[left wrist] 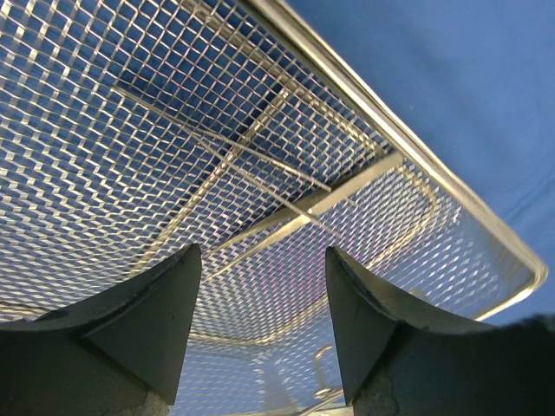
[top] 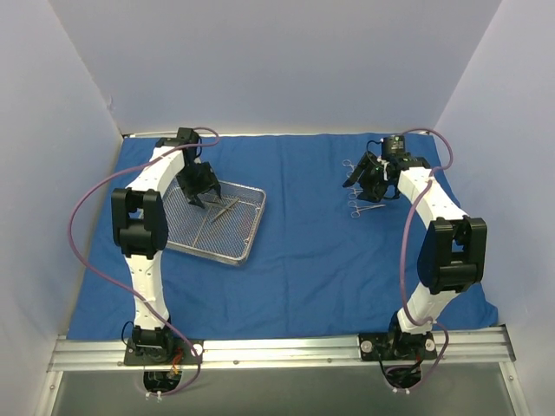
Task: Open and lay out the surgical kit
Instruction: Pick up the medical item from the container.
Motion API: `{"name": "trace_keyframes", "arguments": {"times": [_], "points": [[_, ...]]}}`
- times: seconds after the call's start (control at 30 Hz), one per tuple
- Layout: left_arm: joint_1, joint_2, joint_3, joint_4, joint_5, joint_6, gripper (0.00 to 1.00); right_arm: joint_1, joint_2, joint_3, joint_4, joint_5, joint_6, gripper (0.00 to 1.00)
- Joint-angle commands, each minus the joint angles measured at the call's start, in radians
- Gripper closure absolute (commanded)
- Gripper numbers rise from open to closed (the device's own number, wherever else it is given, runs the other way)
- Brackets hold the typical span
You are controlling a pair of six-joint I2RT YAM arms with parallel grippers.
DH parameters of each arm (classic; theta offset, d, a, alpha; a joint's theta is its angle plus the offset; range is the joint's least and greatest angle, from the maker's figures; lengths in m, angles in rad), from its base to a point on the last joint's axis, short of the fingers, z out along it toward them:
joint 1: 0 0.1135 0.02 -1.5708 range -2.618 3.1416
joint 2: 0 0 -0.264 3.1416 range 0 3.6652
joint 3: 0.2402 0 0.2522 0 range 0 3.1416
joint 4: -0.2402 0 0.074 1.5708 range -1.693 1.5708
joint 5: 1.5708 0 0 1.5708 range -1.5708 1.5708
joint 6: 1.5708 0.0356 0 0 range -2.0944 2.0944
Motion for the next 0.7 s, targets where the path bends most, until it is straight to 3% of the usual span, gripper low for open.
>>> {"name": "trace_keyframes", "arguments": {"times": [0.0, 0.43, 0.67], "points": [[-0.002, 0.016, 0.019, 0.011, 0.023, -0.143, 0.32, -0.007, -0.023, 0.017, -0.026, -0.013, -0.029, 0.44], [-0.002, 0.036, -0.106, 0.083, -0.060, -0.321, 0.30, -0.008, -0.017, 0.080, -0.064, -0.038, -0.105, 0.44], [-0.001, 0.045, -0.166, 0.160, -0.082, -0.358, 0.35, -0.019, -0.037, 0.066, -0.072, -0.056, -0.133, 0.44]]}}
